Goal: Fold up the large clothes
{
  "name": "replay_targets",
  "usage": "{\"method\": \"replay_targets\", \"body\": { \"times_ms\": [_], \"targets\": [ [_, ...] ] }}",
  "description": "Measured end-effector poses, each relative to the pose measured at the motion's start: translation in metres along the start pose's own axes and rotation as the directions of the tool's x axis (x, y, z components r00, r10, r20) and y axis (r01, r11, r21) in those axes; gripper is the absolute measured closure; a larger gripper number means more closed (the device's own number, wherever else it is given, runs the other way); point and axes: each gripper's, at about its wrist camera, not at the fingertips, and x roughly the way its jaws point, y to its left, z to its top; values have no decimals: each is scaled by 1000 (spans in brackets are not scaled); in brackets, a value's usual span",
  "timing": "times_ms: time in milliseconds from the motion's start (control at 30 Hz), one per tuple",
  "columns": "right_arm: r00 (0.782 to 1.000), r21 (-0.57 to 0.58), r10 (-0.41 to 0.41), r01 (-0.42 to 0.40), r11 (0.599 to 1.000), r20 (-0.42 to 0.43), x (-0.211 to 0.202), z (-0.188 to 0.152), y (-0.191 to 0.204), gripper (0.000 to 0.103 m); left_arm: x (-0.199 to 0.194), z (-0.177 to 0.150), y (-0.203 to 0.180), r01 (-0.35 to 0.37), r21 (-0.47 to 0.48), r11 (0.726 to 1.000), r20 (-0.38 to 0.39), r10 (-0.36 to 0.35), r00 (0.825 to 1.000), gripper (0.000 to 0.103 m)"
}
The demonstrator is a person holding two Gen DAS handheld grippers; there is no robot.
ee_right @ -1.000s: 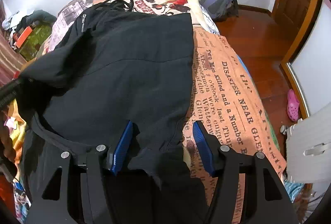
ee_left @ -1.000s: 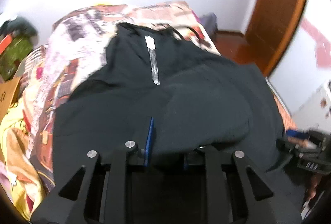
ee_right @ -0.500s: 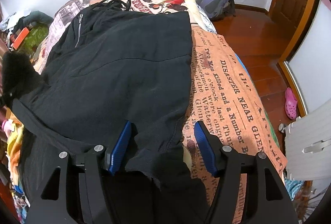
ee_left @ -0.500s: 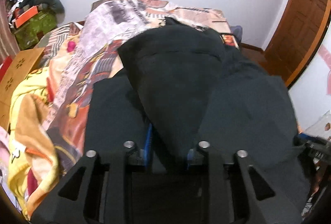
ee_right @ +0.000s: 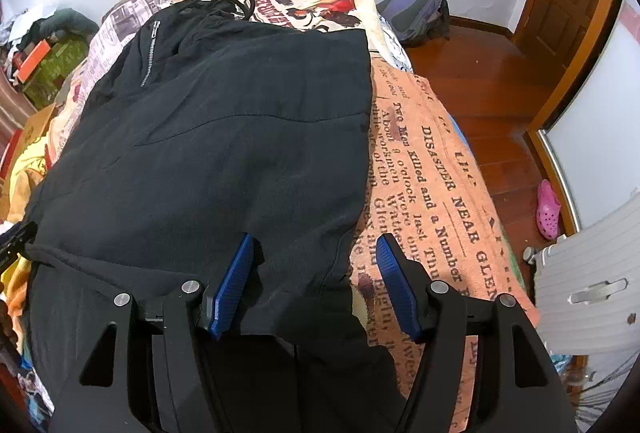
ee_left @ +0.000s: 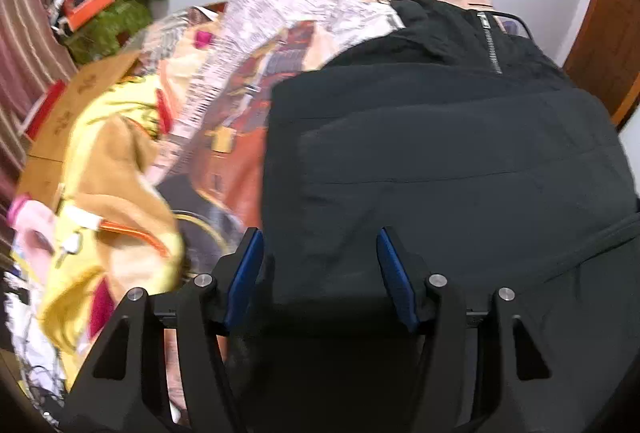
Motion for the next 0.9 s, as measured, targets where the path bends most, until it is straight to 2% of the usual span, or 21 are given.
{"method": "replay_targets", "body": {
  "times_ms": [167, 400, 600, 733, 900],
  "targets": [
    [999, -52, -31, 33, 998, 40, -11, 8, 12, 43, -13, 8, 14, 3, -2, 1000, 13, -3, 1000, 44],
    [990, -122, 15, 2, 993, 143, -36, 38, 38, 43, -44, 48, 5, 2, 46, 999, 133, -8, 991, 44],
    [966, -159, 69, -30, 987, 247, -55, 78, 60, 43, -69, 104, -20, 47, 90, 995, 256, -68, 964, 44],
    [949, -173, 106, -55, 983, 298, -60, 108, 69, 43, -71, 142, -34, 80, 101, 992, 312, -108, 944, 37],
    [939, -169, 142, -92, 981, 312, -53, 147, 77, 43, -49, 184, -56, 48, 133, 990, 315, -88, 945, 37]
  ]
}}
